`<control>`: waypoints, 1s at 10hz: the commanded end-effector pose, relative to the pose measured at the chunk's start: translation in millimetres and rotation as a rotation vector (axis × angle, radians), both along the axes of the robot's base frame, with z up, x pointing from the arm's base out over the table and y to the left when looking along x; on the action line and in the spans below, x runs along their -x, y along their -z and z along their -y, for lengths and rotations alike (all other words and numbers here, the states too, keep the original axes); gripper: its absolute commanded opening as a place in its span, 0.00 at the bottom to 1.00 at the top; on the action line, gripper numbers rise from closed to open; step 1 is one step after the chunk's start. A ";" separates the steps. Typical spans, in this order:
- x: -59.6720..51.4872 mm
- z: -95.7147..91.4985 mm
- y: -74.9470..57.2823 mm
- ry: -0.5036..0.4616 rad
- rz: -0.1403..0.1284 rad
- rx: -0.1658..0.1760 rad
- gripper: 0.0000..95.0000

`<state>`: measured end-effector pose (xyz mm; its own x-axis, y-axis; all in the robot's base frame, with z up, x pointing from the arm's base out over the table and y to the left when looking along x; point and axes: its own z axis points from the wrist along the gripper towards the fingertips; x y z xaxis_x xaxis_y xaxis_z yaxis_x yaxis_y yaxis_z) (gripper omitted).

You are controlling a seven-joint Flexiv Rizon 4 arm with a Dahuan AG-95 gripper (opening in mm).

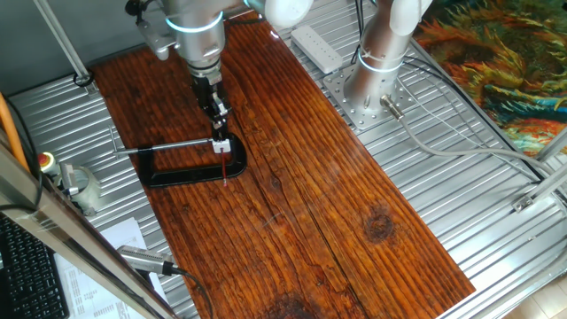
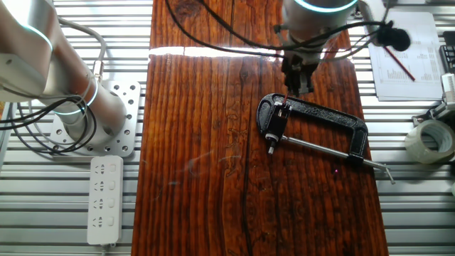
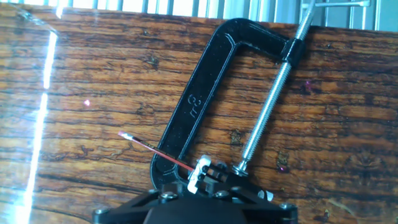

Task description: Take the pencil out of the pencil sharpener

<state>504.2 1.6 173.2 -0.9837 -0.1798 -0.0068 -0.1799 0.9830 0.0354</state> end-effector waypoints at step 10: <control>-49.8 -20.9 25.4 -0.572 -0.050 0.050 0.00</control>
